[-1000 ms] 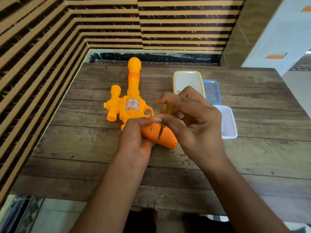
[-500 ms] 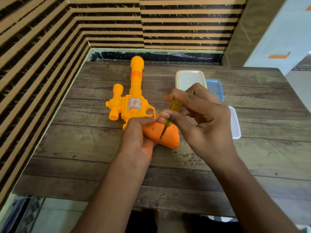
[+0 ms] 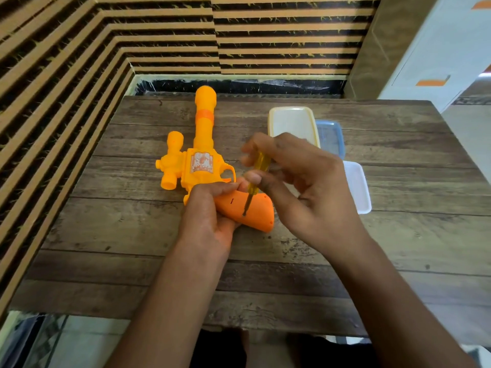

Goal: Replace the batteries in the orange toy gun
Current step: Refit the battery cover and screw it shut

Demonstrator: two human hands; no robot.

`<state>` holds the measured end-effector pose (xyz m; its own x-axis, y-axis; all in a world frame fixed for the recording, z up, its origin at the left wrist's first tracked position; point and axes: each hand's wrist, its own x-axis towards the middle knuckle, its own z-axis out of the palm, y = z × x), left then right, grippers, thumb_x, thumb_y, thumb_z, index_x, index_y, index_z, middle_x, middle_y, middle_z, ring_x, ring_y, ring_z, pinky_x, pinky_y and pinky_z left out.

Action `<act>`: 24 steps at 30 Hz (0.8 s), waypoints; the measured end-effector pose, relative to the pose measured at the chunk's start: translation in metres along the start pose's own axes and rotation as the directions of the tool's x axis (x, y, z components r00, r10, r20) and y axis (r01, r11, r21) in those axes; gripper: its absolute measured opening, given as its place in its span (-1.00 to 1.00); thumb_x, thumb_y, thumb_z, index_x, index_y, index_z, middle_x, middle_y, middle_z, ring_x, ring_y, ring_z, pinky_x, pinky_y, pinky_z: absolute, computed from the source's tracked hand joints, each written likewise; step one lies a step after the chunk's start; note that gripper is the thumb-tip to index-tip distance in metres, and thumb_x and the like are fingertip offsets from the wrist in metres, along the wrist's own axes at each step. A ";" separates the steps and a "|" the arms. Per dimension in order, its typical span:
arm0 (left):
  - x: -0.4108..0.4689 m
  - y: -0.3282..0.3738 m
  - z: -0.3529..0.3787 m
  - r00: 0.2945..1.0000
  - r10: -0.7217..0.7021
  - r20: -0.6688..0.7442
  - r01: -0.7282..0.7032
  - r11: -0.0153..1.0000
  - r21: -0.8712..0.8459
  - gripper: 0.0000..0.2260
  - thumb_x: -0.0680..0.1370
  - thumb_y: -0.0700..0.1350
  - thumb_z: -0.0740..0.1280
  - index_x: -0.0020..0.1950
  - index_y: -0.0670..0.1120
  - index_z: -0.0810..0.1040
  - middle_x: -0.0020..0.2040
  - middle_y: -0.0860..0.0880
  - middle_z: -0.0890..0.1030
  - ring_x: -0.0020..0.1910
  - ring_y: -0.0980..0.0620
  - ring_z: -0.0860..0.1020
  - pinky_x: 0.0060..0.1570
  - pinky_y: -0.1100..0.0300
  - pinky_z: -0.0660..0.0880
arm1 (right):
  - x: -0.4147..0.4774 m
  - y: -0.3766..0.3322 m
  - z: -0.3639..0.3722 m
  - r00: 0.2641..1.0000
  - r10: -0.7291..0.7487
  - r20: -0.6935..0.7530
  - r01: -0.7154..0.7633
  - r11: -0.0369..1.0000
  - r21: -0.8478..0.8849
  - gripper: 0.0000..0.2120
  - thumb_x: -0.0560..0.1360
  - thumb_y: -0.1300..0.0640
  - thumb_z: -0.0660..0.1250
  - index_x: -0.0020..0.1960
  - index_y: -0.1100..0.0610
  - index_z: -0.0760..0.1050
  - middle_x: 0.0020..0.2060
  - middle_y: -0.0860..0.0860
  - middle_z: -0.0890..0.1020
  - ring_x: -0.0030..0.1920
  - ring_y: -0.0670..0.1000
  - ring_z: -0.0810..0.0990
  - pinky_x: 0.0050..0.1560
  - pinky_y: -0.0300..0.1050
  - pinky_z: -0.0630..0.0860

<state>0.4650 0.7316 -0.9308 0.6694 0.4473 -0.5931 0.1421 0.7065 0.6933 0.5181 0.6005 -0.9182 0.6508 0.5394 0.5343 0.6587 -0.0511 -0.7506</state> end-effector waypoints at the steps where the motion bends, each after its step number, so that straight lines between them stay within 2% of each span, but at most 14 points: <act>1: -0.001 0.000 0.000 1.000 -0.001 -0.007 0.001 1.000 0.000 -0.74 0.53 -0.34 0.30 0.20 -0.22 0.62 -0.15 -0.11 0.71 0.01 -0.09 0.70 0.06 -0.10 0.63 | 0.000 -0.001 0.000 1.000 0.002 0.032 -0.004 0.999 0.041 -0.74 0.56 0.39 0.39 0.22 0.23 0.64 0.02 0.08 0.69 0.02 0.04 0.67 -0.01 0.08 0.62; 2: -0.001 0.000 0.000 1.000 -0.001 -0.001 0.001 1.000 0.004 -0.72 0.54 -0.34 0.28 0.22 -0.23 0.61 -0.18 -0.10 0.71 -0.08 -0.03 0.72 -0.03 -0.03 0.65 | 0.000 -0.002 0.000 0.998 0.005 0.055 -0.009 0.997 0.071 -0.70 0.54 0.45 0.35 0.23 0.25 0.63 0.04 0.08 0.71 0.06 0.06 0.69 0.04 0.09 0.61; 4: 0.000 0.001 -0.001 1.000 -0.006 0.005 0.006 1.000 0.026 -0.77 0.54 -0.34 0.24 0.10 -0.18 0.62 -0.27 -0.06 0.71 -0.29 0.03 0.70 -0.17 0.05 0.65 | 0.000 -0.004 0.002 0.997 0.011 0.078 -0.019 0.995 0.094 -0.64 0.51 0.53 0.34 0.22 0.25 0.63 0.01 0.07 0.72 0.06 0.03 0.70 0.09 0.05 0.62; 6: 0.001 0.001 0.000 1.000 -0.005 0.007 0.005 1.000 0.012 -0.74 0.55 -0.35 0.20 0.09 -0.17 0.63 -0.17 -0.11 0.73 -0.17 -0.06 0.70 -0.04 -0.05 0.63 | 0.000 -0.004 0.003 0.998 0.016 0.058 -0.020 0.998 0.066 -0.65 0.50 0.52 0.41 0.21 0.23 0.65 -0.07 0.05 0.71 -0.04 -0.03 0.69 0.01 -0.04 0.62; 8: 0.001 0.001 0.001 1.000 -0.002 0.019 0.001 1.000 0.008 -0.73 0.54 -0.36 0.18 0.09 -0.23 0.65 -0.09 -0.18 0.74 -0.01 -0.17 0.69 0.13 -0.14 0.57 | 0.001 -0.004 0.003 1.000 0.016 0.000 -0.016 1.000 0.006 -0.73 0.49 0.38 0.53 0.17 0.20 0.68 -0.18 0.05 0.65 -0.18 -0.09 0.59 -0.14 -0.14 0.55; 10: -0.001 0.002 0.001 0.999 0.006 0.038 -0.007 1.000 0.013 -0.70 0.50 -0.35 0.21 0.16 -0.31 0.64 0.02 -0.25 0.74 0.09 -0.23 0.70 0.21 -0.19 0.58 | 0.001 -0.004 0.004 0.999 0.011 -0.050 -0.013 1.000 -0.028 -0.74 0.47 0.23 0.61 0.13 0.18 0.69 -0.25 0.06 0.58 -0.24 -0.04 0.54 -0.20 -0.07 0.54; 11: -0.002 0.003 0.000 0.999 0.002 0.046 -0.004 1.000 0.031 -0.69 0.48 -0.34 0.24 0.16 -0.33 0.63 0.03 -0.26 0.74 0.07 -0.23 0.71 0.18 -0.12 0.62 | 0.002 -0.005 0.005 0.998 -0.001 -0.057 -0.001 0.999 -0.034 -0.74 0.47 0.21 0.61 0.13 0.19 0.69 -0.25 0.04 0.57 -0.24 -0.02 0.54 -0.19 -0.03 0.55; 13: -0.005 0.004 -0.003 0.996 0.004 0.093 -0.012 0.996 0.087 -0.87 0.49 -0.36 0.25 -0.08 -0.32 0.59 -0.27 -0.15 0.71 -0.27 -0.06 0.69 -0.17 0.22 0.65 | 0.000 -0.008 0.010 0.999 -0.030 -0.036 0.029 0.999 -0.041 -0.76 0.50 0.25 0.58 0.15 0.21 0.69 -0.21 -0.03 0.58 -0.19 -0.04 0.58 -0.13 -0.02 0.58; 14: -0.004 0.003 -0.005 0.994 -0.002 0.114 -0.006 0.998 0.066 -0.83 0.55 -0.38 0.20 -0.20 -0.26 0.52 -0.43 -0.06 0.62 -0.44 0.05 0.61 -0.37 0.33 0.57 | -0.001 -0.009 0.012 0.999 -0.039 -0.024 0.038 0.998 -0.042 -0.78 0.52 0.28 0.55 0.16 0.22 0.68 -0.16 -0.05 0.61 -0.15 -0.06 0.60 -0.09 -0.03 0.59; 15: -0.004 0.002 -0.005 0.995 0.014 0.095 -0.021 0.997 0.073 -0.75 0.59 -0.40 0.15 -0.24 -0.23 0.48 -0.50 -0.01 0.56 -0.53 0.11 0.55 -0.46 0.36 0.50 | -0.002 -0.009 0.013 0.999 -0.042 -0.021 0.041 0.998 -0.042 -0.78 0.53 0.31 0.53 0.17 0.23 0.68 -0.11 -0.05 0.64 -0.10 -0.07 0.62 -0.06 -0.04 0.60; 16: -0.002 0.002 -0.005 0.997 0.028 0.076 -0.033 0.997 0.065 -0.74 0.59 -0.41 0.13 -0.22 -0.23 0.50 -0.49 -0.01 0.57 -0.52 0.11 0.56 -0.47 0.35 0.51 | -0.002 -0.009 0.013 0.999 -0.038 -0.024 0.037 0.999 -0.039 -0.79 0.54 0.32 0.52 0.17 0.24 0.67 -0.09 -0.03 0.66 -0.09 -0.06 0.63 -0.05 -0.05 0.60; 19: 0.000 0.002 0.000 0.998 0.033 0.048 -0.035 0.999 0.036 -0.76 0.50 -0.36 0.19 0.01 -0.21 0.62 -0.27 -0.13 0.65 -0.31 -0.01 0.67 -0.28 0.15 0.66 | -0.004 -0.010 0.015 0.999 -0.023 -0.041 0.022 0.999 -0.026 -0.73 0.54 0.31 0.52 0.22 0.20 0.65 -0.10 0.04 0.70 -0.12 -0.01 0.65 -0.08 -0.02 0.58; 22: 0.000 0.002 0.000 0.999 0.012 0.050 -0.013 1.000 0.020 -0.78 0.38 -0.36 0.23 -0.11 -0.19 0.63 -0.30 -0.12 0.67 -0.36 -0.02 0.67 -0.25 0.10 0.65 | -0.004 -0.010 0.018 0.997 -0.047 -0.068 0.044 0.998 -0.051 -0.53 0.54 0.38 0.49 0.41 0.15 0.55 -0.10 0.12 0.68 -0.07 0.08 0.70 -0.05 0.05 0.61; 24: -0.002 0.001 0.000 0.998 -0.009 0.064 0.008 1.000 0.018 -0.79 0.39 -0.36 0.27 -0.21 -0.16 0.67 -0.30 -0.10 0.70 -0.31 -0.04 0.68 -0.16 0.05 0.64 | -0.004 -0.007 0.016 0.992 -0.082 -0.094 0.072 0.992 -0.106 -0.52 0.53 0.42 0.48 0.42 0.17 0.55 -0.10 0.13 0.68 -0.07 0.06 0.69 -0.06 0.04 0.61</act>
<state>0.4642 0.7316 -0.9288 0.7135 0.4045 -0.5721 0.1605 0.7004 0.6954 0.5051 0.6126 -0.9214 0.6275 0.4600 0.6282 0.7399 -0.1008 -0.6651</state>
